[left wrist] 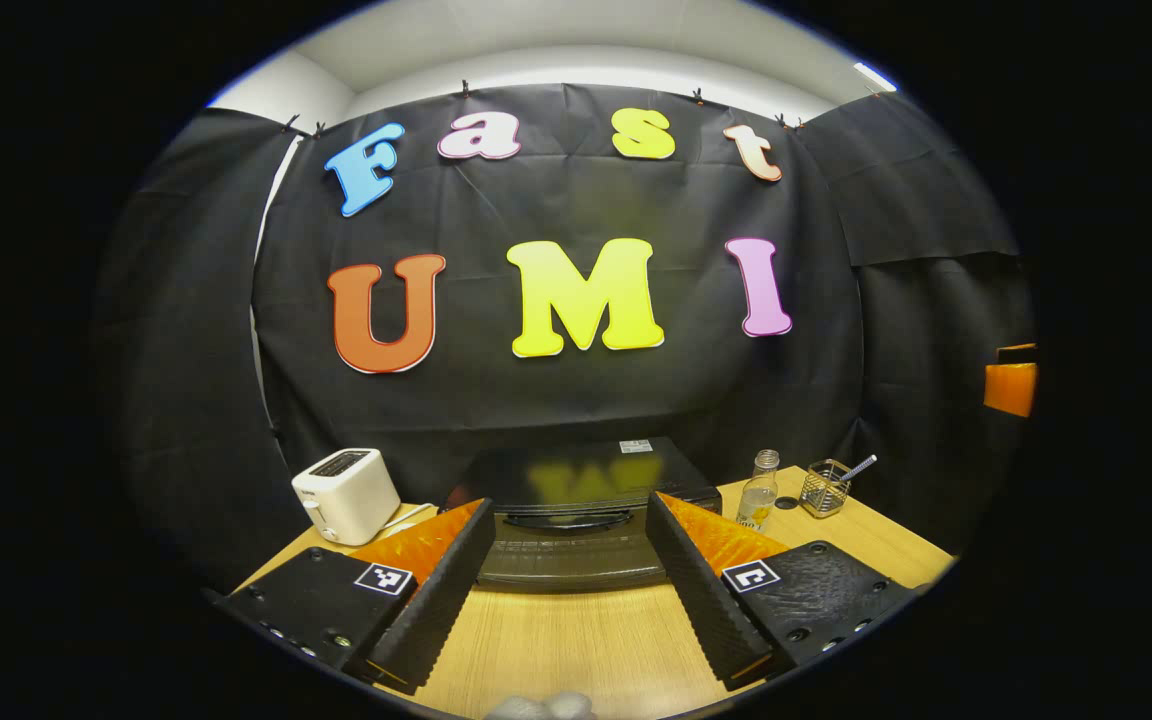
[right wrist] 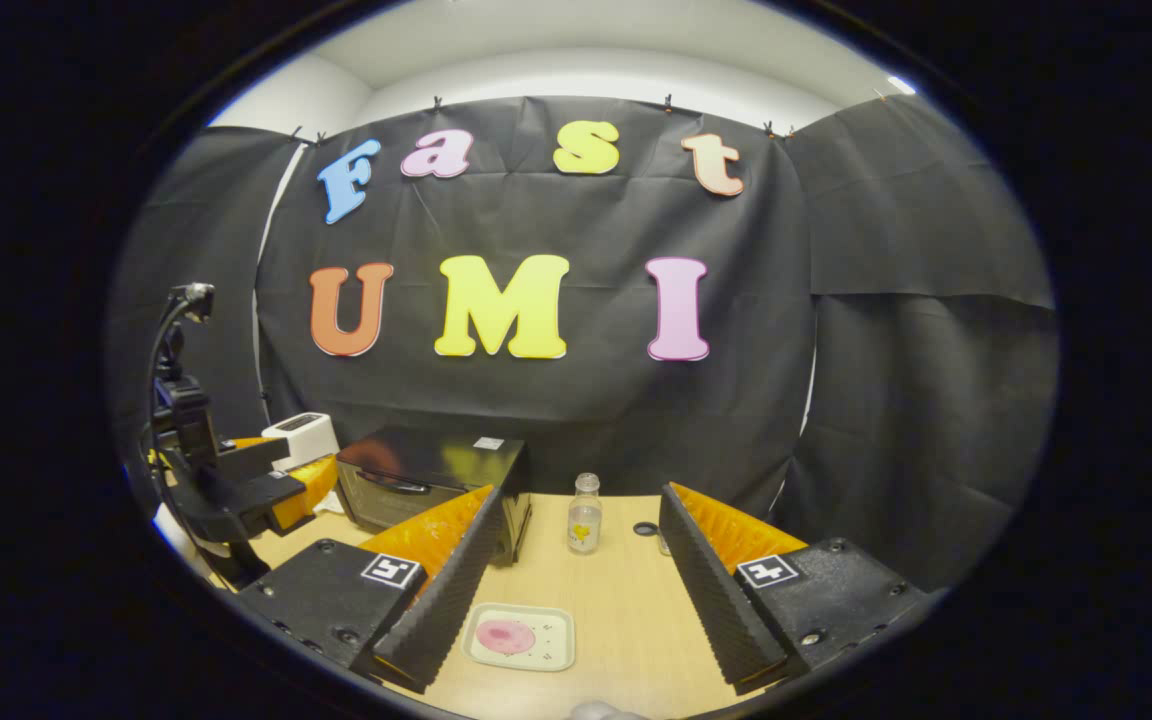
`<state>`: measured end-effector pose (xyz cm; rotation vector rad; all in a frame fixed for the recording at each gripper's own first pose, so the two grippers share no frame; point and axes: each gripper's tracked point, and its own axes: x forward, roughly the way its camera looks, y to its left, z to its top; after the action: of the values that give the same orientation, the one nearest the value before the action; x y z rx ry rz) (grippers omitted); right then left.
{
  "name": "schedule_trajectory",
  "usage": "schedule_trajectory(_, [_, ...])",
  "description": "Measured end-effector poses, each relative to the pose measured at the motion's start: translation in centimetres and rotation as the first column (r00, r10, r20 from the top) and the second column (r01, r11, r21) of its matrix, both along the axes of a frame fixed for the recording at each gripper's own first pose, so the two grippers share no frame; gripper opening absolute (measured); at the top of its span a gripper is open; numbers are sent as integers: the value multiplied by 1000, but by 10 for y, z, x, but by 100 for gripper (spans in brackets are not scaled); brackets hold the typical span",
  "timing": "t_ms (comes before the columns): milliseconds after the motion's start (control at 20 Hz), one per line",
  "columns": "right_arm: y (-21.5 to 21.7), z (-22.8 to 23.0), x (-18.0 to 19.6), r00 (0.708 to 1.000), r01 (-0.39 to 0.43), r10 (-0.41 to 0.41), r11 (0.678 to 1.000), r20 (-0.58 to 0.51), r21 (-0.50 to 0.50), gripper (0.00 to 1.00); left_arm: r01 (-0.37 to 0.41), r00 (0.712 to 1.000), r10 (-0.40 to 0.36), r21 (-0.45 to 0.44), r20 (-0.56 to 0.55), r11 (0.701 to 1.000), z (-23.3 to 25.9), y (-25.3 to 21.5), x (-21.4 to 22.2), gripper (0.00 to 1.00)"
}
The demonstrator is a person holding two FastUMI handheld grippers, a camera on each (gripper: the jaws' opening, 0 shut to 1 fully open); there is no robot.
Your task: Open the electric oven with the left hand, put the food in, and close the electric oven.
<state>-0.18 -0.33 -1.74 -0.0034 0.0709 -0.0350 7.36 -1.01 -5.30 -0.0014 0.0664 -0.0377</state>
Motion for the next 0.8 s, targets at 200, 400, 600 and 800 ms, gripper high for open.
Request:
schedule_trajectory(200, [-5, -7, -3, 999, 22, -21, 1000, -36, 12, 99, 12, 1000, -12, -2, -24, 1000, -21, -4, 38, 96])
schedule_trajectory(400, [-14, -13, -6, 996, 53, -53, 999, -69, 7, 99, 18, 998, -17, 13, -60, 1000, -46, -7, 77, 97])
schedule_trajectory(600, [-22, -19, -5, 992, 85, -85, 996, -94, -9, 99, 7, 995, -7, 6, -99, 1000, -67, -4, 112, 97])
schedule_trajectory(800, [-24, -26, -3, 987, 98, -100, 995, -122, -22, 99, 3, 993, -1, 15, -121, 1000, -84, 0, 140, 97])
